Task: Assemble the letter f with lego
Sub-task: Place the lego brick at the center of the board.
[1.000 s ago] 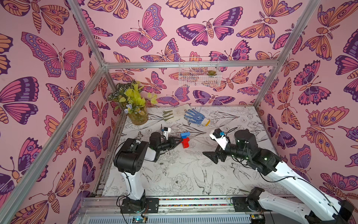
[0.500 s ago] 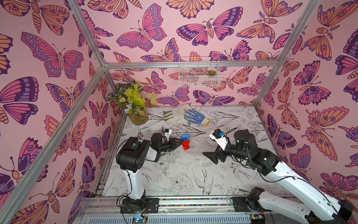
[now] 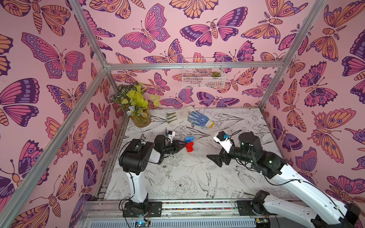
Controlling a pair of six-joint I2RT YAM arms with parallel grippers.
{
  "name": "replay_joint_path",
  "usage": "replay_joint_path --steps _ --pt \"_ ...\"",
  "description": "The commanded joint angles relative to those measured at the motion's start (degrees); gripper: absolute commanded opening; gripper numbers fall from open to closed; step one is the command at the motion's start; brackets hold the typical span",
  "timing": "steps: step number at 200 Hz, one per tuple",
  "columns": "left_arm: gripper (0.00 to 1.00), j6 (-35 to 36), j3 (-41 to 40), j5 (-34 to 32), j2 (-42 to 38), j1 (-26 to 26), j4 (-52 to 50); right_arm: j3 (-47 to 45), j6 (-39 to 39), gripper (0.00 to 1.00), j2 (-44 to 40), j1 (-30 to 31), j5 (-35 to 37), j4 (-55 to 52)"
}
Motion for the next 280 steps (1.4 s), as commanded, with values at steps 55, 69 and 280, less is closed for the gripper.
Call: replay_joint_path --steps 55,69,280 --pt "0.30 2.45 2.06 -0.08 1.91 -0.88 -4.39 -0.49 -0.07 0.99 -0.32 0.34 -0.78 0.00" --pt "0.31 2.61 2.18 -0.17 1.91 -0.98 -4.87 -0.41 -0.04 0.99 -0.23 0.34 -0.86 -0.07" --pt "0.44 15.89 7.25 -8.85 -5.16 -2.75 -32.52 -0.21 -0.57 0.99 0.06 0.35 -2.48 -0.05"
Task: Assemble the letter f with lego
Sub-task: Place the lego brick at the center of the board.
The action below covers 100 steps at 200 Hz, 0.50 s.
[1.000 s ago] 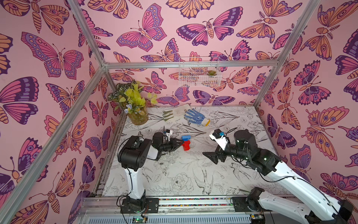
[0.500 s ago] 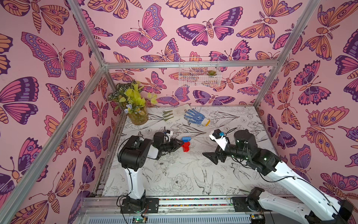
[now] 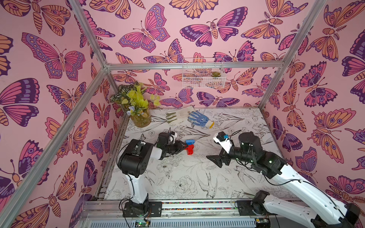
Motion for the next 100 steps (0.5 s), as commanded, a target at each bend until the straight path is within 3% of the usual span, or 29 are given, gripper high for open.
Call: replay_joint_path --steps 1,100 --pt "0.44 4.56 1.11 -2.92 -2.09 -0.49 -7.43 -0.18 -0.53 0.99 0.09 0.39 -0.85 -0.03" --pt "0.44 10.85 2.57 -8.23 -7.45 -0.74 -17.22 -0.49 -0.36 0.99 0.17 0.33 -1.04 0.14"
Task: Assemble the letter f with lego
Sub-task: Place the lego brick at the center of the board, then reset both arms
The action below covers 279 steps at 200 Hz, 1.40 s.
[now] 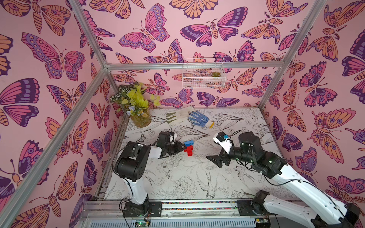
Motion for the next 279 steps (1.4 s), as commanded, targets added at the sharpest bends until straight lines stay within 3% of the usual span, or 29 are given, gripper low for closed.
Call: replay_joint_path --steps 1,76,85,94,96,99,146,211,279 --pt "0.44 3.61 1.27 -2.10 -3.03 -0.39 -4.44 -0.49 -0.34 0.99 0.17 0.33 -0.49 0.14" --pt "0.54 14.23 1.43 -10.86 -18.55 0.41 -16.48 -2.08 0.35 0.99 0.61 0.34 2.99 1.39" --pt "0.62 15.81 1.35 -11.81 -20.64 0.87 -17.64 -2.70 0.69 0.99 0.56 0.29 4.05 2.20" --pt "0.87 17.04 1.15 -12.50 -22.17 1.55 -18.36 -3.50 1.12 0.99 0.48 0.31 5.87 2.98" --pt "0.97 17.28 1.03 -12.60 -22.60 1.79 -18.45 -3.66 1.22 0.99 0.47 0.29 6.27 3.13" --pt "1.00 17.67 0.89 -12.69 -23.10 2.07 -18.63 -4.00 1.33 0.99 0.47 0.30 6.89 3.46" --pt "1.00 22.86 -3.92 -16.07 -29.21 7.23 -17.66 -9.07 2.79 0.99 0.92 -3.42 11.23 9.00" --pt "1.00 31.48 -13.42 -23.76 -40.98 13.32 -8.26 -19.31 7.90 0.99 0.41 -20.99 11.02 20.38" --pt "1.00 36.00 -22.25 -29.38 -39.39 17.48 9.36 -26.15 7.09 0.99 5.36 -28.36 19.74 36.38"
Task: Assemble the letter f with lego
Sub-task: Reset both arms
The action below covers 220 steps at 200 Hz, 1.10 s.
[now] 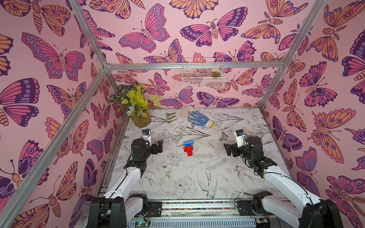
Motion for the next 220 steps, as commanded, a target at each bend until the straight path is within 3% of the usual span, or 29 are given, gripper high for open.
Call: replay_joint_path --steps 1,17,56,74,106,141,210,220 --pt "1.00 3.20 -3.61 -3.41 2.13 0.90 11.45 -1.50 -0.06 0.99 0.74 -1.61 4.87 9.66" --pt "1.00 3.41 -6.09 -4.06 5.90 1.28 20.23 -3.44 -0.44 0.99 1.95 -3.43 6.91 14.70" --pt "1.00 6.26 -10.24 -4.90 11.57 1.63 30.06 -8.21 0.99 0.99 7.99 -8.87 8.24 31.00" --pt "1.00 7.74 -13.26 -5.25 13.37 1.72 37.77 -8.13 0.28 0.99 8.76 -9.96 7.40 33.66" --pt "0.99 7.64 -15.45 -5.13 25.17 1.93 53.75 -8.27 -2.19 0.99 10.59 -10.13 7.11 34.77" --pt "1.00 6.71 -13.36 -6.37 25.23 2.17 49.39 -9.62 -2.07 0.99 12.88 -10.40 7.42 36.21" --pt "1.00 6.04 -10.07 -7.76 25.79 2.43 44.13 -12.03 -1.52 0.99 29.62 -10.68 8.57 56.45" --pt "1.00 5.81 -9.18 -8.04 25.41 2.51 41.97 -10.87 -1.39 0.99 28.66 -10.68 9.12 52.89"
